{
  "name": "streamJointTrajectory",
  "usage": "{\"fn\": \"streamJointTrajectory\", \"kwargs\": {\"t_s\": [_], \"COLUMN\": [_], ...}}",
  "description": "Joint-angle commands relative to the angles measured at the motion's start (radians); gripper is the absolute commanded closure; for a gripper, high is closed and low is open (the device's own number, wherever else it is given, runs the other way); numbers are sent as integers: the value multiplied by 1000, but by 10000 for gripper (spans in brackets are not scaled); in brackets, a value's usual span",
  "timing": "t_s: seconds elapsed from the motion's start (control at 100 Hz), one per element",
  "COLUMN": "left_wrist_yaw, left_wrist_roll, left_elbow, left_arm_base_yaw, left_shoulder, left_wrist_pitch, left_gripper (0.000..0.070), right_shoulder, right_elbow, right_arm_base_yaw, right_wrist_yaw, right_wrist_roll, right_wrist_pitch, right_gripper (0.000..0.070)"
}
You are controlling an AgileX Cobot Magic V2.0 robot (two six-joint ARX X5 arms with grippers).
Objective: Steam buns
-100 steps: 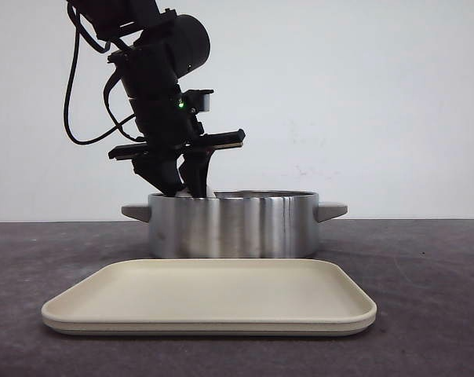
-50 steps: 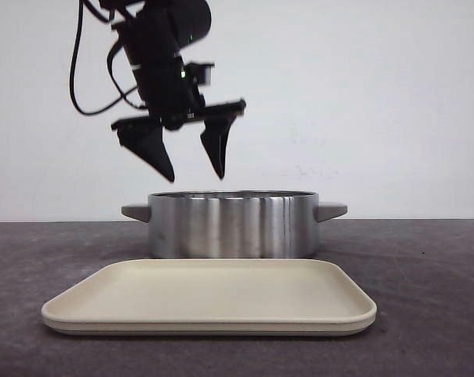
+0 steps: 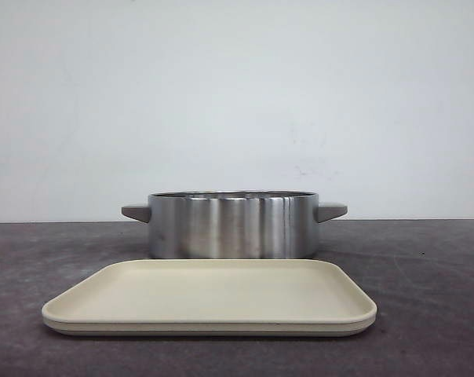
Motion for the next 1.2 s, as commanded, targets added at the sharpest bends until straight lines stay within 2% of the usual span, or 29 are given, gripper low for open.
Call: {"fn": "streamJointTrajectory", "kwargs": {"t_s": [0.0,0.09,0.22,0.32,0.41,0.53,1.19], "left_wrist_yaw": [-2,-3,-29,-56,-69,-85,-84], "left_wrist_roll": [34,34,33,32,13,-17,-16], "left_elbow": [-7,-68,-201,-329,-417,-480,-482], "left_arm_base_yaw": [-9,-9,-8,-8,-8,-8,-8], "left_shoulder": [-72,-198,-385,-530,-627,-703,-721], "left_wrist_pitch": [-18,-29,-34,-29,-9,-2,-24], "left_gripper": [321,337,542,700,700,700,700], "right_shoulder": [-13,-51,-102,-118,-118,-118,-118], "right_elbow": [-72,-214,-409,-519,-554,-556,-555], "right_arm_base_yaw": [11,12,20,28,29,29,29], "right_wrist_yaw": [-23,-89,-207,-248,-246,-237,-237], "right_wrist_roll": [-8,-8,-13,-11,-10,-10,-11], "right_wrist_pitch": [103,299,606,790,844,851,860], "right_gripper": [688,688,688,688,688,688,688]}}
